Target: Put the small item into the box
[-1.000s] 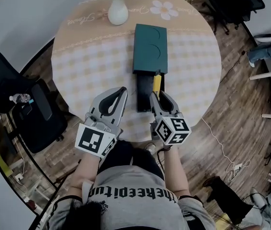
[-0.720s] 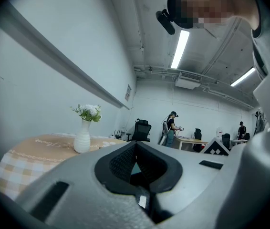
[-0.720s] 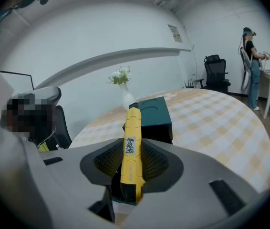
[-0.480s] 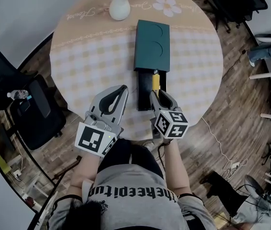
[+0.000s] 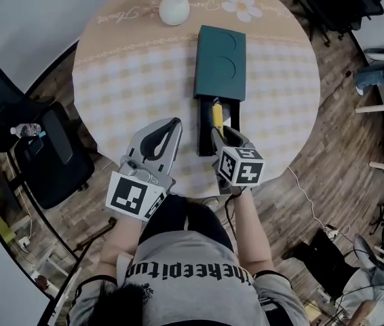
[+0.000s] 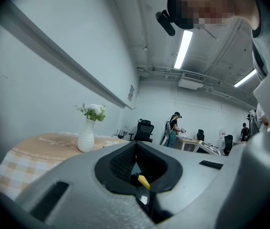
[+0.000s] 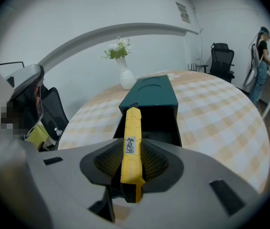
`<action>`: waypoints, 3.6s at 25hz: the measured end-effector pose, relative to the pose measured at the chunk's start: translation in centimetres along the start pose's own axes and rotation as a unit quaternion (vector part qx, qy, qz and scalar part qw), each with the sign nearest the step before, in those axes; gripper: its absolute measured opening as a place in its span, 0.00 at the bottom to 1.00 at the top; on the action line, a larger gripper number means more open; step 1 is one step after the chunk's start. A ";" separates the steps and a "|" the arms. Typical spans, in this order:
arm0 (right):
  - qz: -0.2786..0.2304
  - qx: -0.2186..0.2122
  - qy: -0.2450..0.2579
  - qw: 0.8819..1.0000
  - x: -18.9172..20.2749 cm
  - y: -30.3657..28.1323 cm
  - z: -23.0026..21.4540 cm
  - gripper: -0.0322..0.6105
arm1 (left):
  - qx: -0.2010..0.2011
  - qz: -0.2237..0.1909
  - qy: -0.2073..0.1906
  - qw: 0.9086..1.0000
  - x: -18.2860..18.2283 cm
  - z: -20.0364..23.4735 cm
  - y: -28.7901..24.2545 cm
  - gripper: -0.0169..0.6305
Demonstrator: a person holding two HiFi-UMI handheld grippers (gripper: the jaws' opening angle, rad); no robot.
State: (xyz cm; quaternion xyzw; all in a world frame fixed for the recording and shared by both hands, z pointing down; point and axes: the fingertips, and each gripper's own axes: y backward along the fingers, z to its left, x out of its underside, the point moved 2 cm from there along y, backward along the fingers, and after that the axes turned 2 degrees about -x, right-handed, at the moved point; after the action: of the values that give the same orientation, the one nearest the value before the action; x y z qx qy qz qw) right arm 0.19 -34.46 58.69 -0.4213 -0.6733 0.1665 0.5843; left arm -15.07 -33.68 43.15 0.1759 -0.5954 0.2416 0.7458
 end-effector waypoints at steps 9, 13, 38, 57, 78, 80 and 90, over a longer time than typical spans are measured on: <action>0.066 0.012 0.034 0.997 0.9 -1.5 0.0 0.23 | -0.009 0.000 0.006 1.000 0.2 0.7 0.3 0.05; 0.092 0.021 0.047 0.994 1.1 -2.0 0.0 0.23 | -0.015 0.000 0.008 1.000 0.4 1.0 0.4 0.05; 0.192 0.045 0.125 0.972 2.6 -4.3 -0.6 0.24 | -0.033 0.005 0.021 0.999 1.0 2.2 0.6 0.05; 0.081 0.042 0.092 0.992 0.5 -2.1 -0.4 0.07 | -0.027 0.002 0.010 1.000 0.6 0.8 1.2 0.05; -0.127 -0.107 0.091 0.982 -2.2 8.5 2.4 0.06 | -0.037 -0.024 -0.030 0.999 -1.8 -7.2 3.5 0.05; -0.139 -0.119 0.093 0.979 -2.2 9.9 2.6 0.06 | -0.040 -0.029 -0.034 0.998 -2.1 -8.5 4.0 0.05; -0.185 -0.162 0.119 0.962 -1.8 16.9 3.0 0.06 | -0.060 -0.048 -0.059 0.995 -3.6 -14.5 6.1 0.05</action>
State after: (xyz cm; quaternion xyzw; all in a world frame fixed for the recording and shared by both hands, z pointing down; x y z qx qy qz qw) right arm 3.62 -25.01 44.64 -0.3951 -0.6832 -0.1064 0.6048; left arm -7.51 -21.22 36.18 0.1733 -0.6428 0.1581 0.7292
